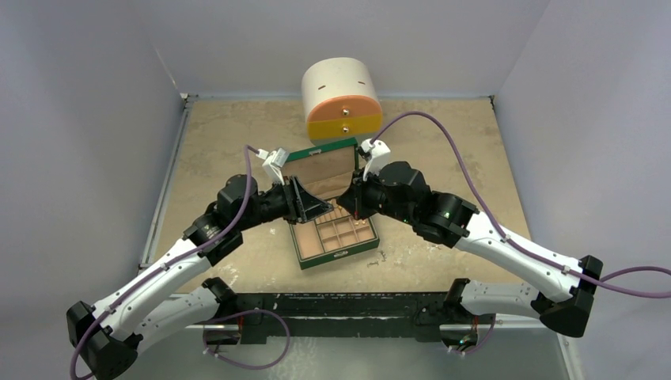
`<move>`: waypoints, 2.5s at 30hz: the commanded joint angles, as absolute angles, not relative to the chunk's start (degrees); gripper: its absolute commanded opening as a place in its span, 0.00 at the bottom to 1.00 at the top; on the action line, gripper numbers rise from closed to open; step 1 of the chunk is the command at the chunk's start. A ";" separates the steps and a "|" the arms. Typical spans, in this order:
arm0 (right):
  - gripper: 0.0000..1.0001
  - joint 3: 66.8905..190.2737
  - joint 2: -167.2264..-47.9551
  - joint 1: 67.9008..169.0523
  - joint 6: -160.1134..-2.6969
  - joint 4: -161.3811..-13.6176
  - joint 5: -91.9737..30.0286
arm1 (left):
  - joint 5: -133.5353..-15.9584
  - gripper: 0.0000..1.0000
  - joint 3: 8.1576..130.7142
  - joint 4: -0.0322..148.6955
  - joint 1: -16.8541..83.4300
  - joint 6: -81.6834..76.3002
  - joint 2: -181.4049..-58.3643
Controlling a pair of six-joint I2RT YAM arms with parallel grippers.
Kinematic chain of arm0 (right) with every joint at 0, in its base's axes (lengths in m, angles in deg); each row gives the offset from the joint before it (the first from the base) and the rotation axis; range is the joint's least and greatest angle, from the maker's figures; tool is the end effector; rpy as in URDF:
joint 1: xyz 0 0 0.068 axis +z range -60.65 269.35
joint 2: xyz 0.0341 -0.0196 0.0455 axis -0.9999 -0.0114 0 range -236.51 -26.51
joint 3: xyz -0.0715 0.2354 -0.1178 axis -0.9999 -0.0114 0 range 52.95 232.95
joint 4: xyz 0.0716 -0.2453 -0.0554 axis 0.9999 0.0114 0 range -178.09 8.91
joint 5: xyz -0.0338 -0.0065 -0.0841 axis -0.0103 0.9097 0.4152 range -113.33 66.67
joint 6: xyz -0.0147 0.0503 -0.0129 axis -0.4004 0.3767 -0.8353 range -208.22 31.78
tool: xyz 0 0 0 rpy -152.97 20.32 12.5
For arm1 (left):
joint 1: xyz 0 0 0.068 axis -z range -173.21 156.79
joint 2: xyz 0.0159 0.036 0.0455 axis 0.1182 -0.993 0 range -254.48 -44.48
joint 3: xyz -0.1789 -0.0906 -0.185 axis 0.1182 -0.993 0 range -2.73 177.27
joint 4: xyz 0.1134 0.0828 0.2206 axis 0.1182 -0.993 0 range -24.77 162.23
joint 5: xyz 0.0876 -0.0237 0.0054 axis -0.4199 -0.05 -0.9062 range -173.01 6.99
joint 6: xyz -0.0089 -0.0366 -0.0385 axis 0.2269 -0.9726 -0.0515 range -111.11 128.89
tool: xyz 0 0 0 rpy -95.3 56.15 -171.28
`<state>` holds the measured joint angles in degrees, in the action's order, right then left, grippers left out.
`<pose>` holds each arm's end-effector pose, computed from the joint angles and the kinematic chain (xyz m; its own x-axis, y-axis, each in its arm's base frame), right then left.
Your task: Organize the mixed jewelry
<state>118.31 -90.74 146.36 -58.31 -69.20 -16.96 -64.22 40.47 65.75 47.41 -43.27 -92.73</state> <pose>0.1412 0.2102 0.3826 -0.5310 0.0923 -0.8423 -0.5898 0.6735 0.4456 0.1437 -0.1383 0.3272 -0.7689 -0.3254 -0.5503 0.4054 0.4175 -0.8132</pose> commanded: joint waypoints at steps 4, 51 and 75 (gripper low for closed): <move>0.00 120.20 -90.57 147.16 -59.46 -72.85 -17.62 | -61.59 0.33 40.38 70.55 47.22 -44.60 -92.88; 0.38 115.21 -78.87 148.84 -59.30 -76.10 -24.92 | -56.79 0.00 41.44 76.72 47.26 -43.92 -90.04; 0.40 107.91 -78.51 133.93 -47.62 -97.66 -61.21 | -47.28 0.00 41.82 87.21 47.24 -46.97 -88.73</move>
